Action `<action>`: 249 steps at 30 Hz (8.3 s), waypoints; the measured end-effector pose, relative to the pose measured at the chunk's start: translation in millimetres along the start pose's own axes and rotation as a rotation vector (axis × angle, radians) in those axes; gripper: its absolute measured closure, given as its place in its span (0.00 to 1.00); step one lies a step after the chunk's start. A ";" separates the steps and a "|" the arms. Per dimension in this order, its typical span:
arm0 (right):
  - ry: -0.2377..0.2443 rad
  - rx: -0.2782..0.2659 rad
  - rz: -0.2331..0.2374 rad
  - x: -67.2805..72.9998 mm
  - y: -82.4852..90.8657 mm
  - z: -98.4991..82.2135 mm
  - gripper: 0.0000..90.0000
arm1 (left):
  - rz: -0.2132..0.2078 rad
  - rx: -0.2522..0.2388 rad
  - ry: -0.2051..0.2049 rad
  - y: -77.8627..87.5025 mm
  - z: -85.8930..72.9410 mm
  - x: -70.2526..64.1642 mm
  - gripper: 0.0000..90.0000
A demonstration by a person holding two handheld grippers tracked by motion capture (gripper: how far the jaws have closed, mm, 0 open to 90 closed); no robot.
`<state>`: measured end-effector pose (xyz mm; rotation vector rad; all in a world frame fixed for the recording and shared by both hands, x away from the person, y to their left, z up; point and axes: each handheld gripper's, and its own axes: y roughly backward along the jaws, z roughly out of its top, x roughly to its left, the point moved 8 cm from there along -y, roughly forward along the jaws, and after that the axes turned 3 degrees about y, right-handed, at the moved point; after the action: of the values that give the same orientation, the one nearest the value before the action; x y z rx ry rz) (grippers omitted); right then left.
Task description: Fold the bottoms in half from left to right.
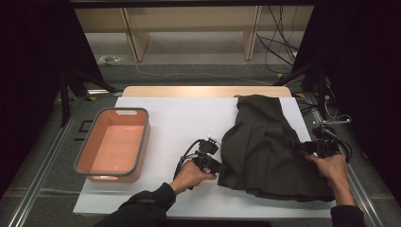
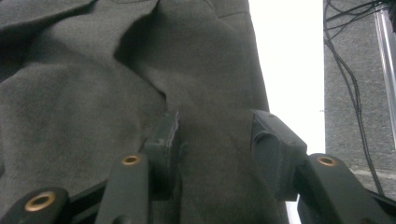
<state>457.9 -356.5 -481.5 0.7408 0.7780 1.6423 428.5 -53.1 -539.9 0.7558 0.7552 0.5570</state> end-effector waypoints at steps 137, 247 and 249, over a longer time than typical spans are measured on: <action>0.004 0.040 0.025 -21.6 0.3 -33.7 0.43 | -0.116 0.028 0.082 -12.8 5.4 -20.1 0.30; 0.151 0.098 0.144 70.2 -45.4 11.5 0.79 | -0.177 0.102 -0.053 64.2 -66.1 5.2 0.93; 0.160 0.131 0.138 71.3 -47.7 5.2 0.94 | -0.175 0.102 -0.055 63.0 -66.6 4.0 0.95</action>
<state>475.9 -278.2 -512.0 0.7757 0.9743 1.8043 368.3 14.7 -525.8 0.7873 0.7944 0.3402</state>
